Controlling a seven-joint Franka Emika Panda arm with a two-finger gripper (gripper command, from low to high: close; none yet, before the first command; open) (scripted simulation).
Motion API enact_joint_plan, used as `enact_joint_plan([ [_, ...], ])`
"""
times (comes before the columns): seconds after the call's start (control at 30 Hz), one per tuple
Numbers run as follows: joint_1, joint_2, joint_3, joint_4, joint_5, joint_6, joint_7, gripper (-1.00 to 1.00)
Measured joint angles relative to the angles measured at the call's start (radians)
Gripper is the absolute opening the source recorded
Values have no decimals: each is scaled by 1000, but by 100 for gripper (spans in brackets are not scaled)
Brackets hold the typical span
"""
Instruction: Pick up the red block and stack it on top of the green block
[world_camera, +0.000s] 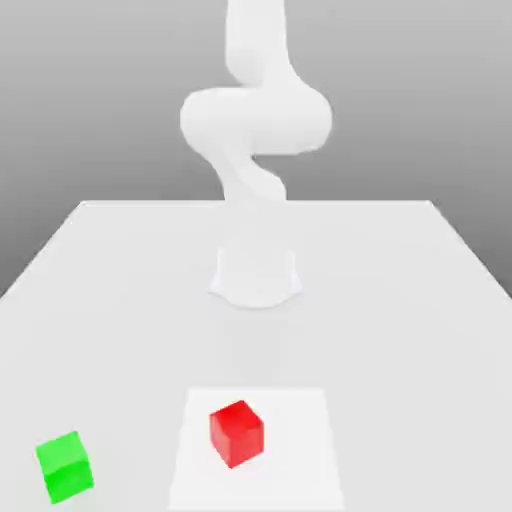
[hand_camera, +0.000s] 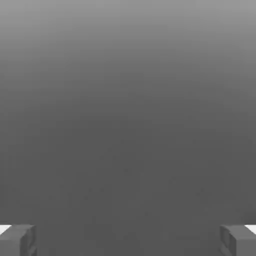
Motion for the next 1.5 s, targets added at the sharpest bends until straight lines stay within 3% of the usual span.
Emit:
enact_joint_plan([
  [0.53,102,587,-139,-263,29,310,-464,0],
  [0.7,91,768,-138,-337,40,409,-599,0],
  [0.87,57,950,-88,-323,116,554,-672,0],
  [0.9,46,983,-74,-318,129,582,-682,-100],
  [1.13,41,989,-69,-317,129,586,-683,-100],
  [1.33,55,808,-111,-340,42,428,-616,-100],
  [1.5,-34,834,-186,-226,71,328,-590,-100],
])
